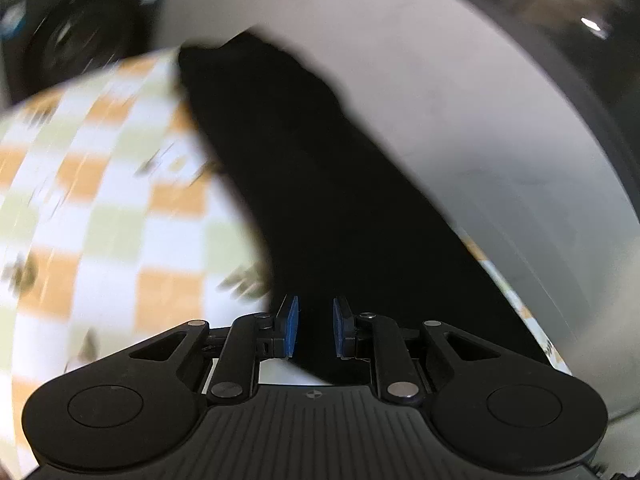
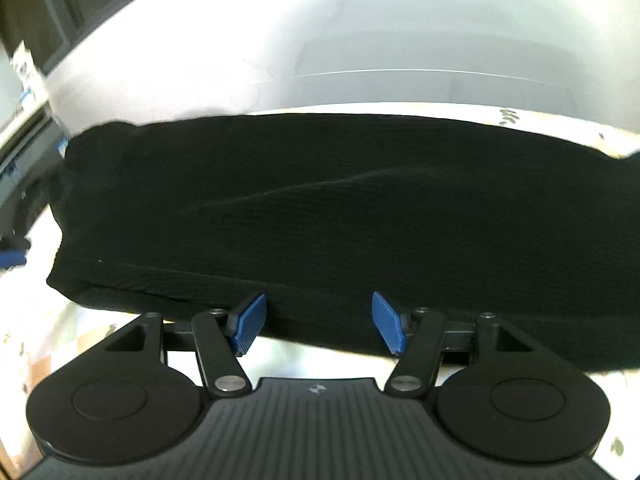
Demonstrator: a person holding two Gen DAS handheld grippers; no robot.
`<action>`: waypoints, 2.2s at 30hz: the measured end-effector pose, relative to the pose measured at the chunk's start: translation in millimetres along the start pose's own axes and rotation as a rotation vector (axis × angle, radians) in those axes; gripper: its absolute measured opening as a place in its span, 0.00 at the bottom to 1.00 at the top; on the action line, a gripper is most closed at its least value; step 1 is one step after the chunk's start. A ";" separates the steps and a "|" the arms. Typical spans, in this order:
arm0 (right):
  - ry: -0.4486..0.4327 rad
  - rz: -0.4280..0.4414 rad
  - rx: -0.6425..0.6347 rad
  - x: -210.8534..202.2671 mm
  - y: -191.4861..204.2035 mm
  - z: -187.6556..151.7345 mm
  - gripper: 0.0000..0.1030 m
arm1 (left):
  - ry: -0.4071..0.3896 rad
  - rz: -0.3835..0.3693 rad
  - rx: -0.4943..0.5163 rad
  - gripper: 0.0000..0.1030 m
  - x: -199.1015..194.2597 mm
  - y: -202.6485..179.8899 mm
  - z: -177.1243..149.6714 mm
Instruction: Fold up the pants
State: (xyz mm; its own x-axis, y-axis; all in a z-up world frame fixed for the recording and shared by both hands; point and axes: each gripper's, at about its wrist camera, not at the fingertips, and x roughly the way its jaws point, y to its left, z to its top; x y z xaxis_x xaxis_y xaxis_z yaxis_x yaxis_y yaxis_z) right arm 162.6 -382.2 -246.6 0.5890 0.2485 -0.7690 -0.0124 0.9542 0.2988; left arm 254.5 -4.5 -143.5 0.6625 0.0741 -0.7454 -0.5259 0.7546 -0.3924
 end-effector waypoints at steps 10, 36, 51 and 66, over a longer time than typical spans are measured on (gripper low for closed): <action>-0.140 -0.106 0.291 -65.3 -67.1 -40.9 0.60 | 0.035 -0.080 0.473 0.18 71.9 -121.4 -18.1; -0.451 -0.094 0.847 -83.0 -192.2 -66.8 0.65 | 0.156 -0.055 0.773 0.18 133.6 -180.6 -77.5; -0.409 0.069 0.870 -66.6 -164.9 -65.2 0.57 | 0.149 -0.031 0.746 0.18 129.0 -187.9 -84.8; -0.381 -0.148 0.829 -114.3 -214.9 -49.4 0.22 | 0.168 -0.035 0.721 0.18 122.0 -190.8 -92.2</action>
State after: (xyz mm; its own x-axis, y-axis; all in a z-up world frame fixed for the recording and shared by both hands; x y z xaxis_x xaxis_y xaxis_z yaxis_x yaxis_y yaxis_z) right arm 58.0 -607.5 -250.8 0.7662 -0.0786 -0.6378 0.5804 0.5107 0.6343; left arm 386.5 -199.6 -209.3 0.5518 -0.0153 -0.8338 0.0132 0.9999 -0.0097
